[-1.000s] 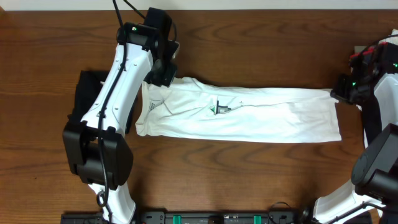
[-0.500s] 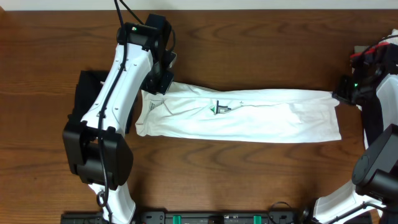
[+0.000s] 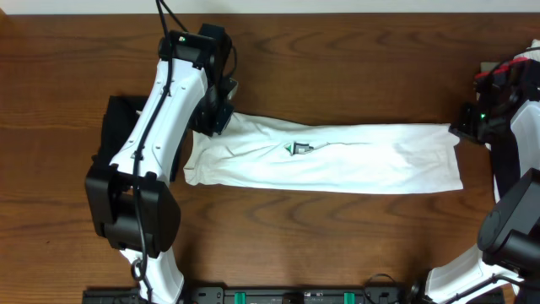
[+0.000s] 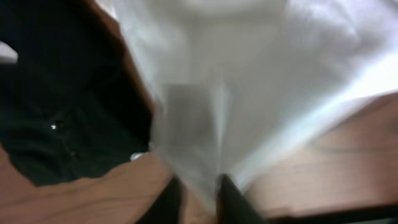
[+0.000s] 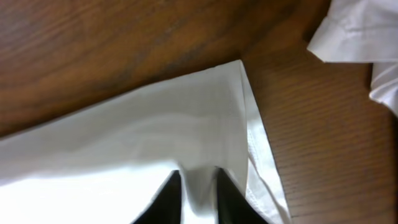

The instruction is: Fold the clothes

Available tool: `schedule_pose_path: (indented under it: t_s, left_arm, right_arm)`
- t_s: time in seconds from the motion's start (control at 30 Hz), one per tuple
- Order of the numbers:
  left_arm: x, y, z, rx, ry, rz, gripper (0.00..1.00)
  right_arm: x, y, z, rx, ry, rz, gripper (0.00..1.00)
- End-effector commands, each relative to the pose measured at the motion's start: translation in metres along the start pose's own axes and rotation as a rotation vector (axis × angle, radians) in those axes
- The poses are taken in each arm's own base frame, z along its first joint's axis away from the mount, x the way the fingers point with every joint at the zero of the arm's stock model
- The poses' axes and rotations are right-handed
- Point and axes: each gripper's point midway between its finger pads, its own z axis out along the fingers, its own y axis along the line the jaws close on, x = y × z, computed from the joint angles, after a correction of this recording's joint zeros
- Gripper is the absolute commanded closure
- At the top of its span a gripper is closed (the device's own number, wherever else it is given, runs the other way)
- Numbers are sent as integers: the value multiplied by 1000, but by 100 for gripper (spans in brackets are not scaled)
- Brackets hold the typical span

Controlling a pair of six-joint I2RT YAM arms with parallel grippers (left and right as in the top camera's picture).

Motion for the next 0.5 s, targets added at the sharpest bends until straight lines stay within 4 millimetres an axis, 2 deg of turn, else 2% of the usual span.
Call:
schedule_pose_path:
  t_s: [0.0, 0.07, 0.2, 0.27, 0.37, 0.47]
  left_arm:
    - [4, 3, -6, -12, -2, -2, 57]
    - [3, 3, -6, -12, -3, -1, 53]
    - [-5, 4, -6, -18, -36, -4, 51]
    - [-14, 4, -6, -17, -75, -9, 50]
    - [-25, -4, -7, 37, -120, -20, 44]
    - [-32, -8, 1, 61, -132, -18, 39]
  right_arm:
    - [-8, -5, -11, 12, -35, -6, 71]
    - [-8, -8, -13, 16, -37, 1, 66]
    - [-5, -9, -16, 4, -32, 18, 63]
    - [-5, -4, -18, -29, -33, 19, 62]
    - [-3, 6, -20, -84, -27, 20, 61]
    - [3, 15, -20, -133, -4, 26, 60]
